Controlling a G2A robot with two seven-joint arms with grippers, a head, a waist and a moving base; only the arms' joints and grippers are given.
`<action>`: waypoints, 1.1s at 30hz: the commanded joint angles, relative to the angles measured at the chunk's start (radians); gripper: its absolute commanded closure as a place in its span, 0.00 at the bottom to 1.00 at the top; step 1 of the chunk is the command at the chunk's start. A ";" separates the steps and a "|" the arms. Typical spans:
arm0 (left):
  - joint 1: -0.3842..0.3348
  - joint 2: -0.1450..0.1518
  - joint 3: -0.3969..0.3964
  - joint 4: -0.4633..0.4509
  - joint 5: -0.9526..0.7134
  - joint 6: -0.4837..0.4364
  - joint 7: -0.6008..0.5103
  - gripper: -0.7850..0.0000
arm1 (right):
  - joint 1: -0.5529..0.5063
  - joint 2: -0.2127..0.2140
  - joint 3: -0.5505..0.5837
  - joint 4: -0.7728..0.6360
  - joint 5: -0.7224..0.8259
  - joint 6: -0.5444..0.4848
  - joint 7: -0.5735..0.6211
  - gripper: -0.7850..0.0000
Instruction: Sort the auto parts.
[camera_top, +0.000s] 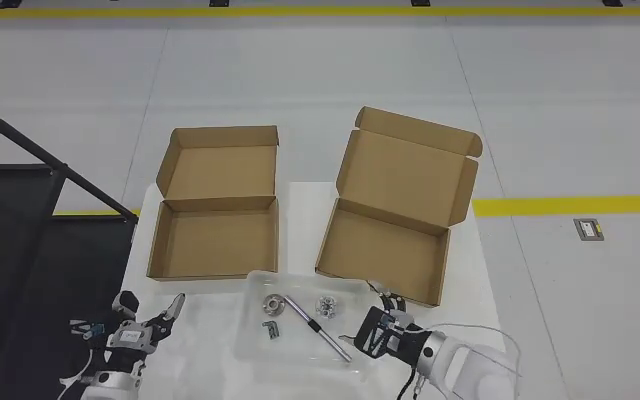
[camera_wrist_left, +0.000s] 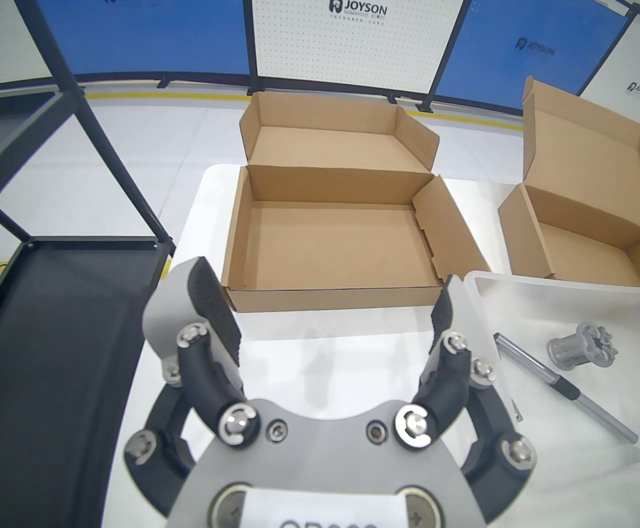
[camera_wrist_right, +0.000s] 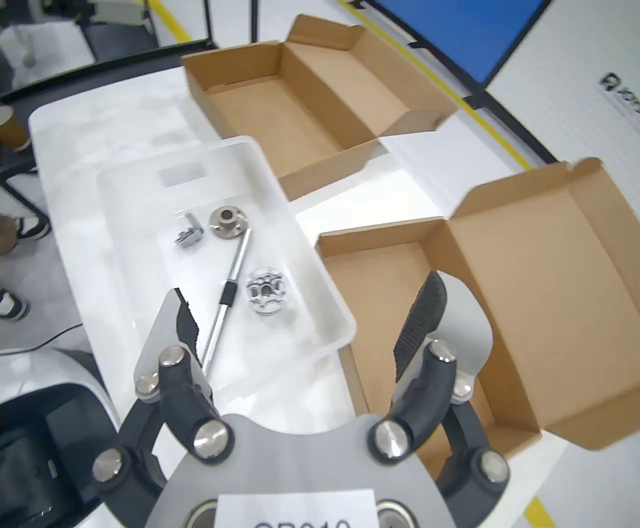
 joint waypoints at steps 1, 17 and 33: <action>-0.001 -0.001 0.002 -0.002 0.002 0.002 -0.001 0.00 | 0.035 -0.007 -0.049 0.032 0.007 -0.009 0.036 0.00; 0.011 -0.007 0.031 -0.015 0.026 -0.007 -0.001 0.00 | 0.259 -0.071 -0.237 0.338 0.154 0.111 0.217 0.00; 0.011 -0.007 0.031 -0.015 0.026 -0.007 -0.001 0.00 | 0.299 -0.085 -0.271 0.298 0.142 0.153 0.346 0.00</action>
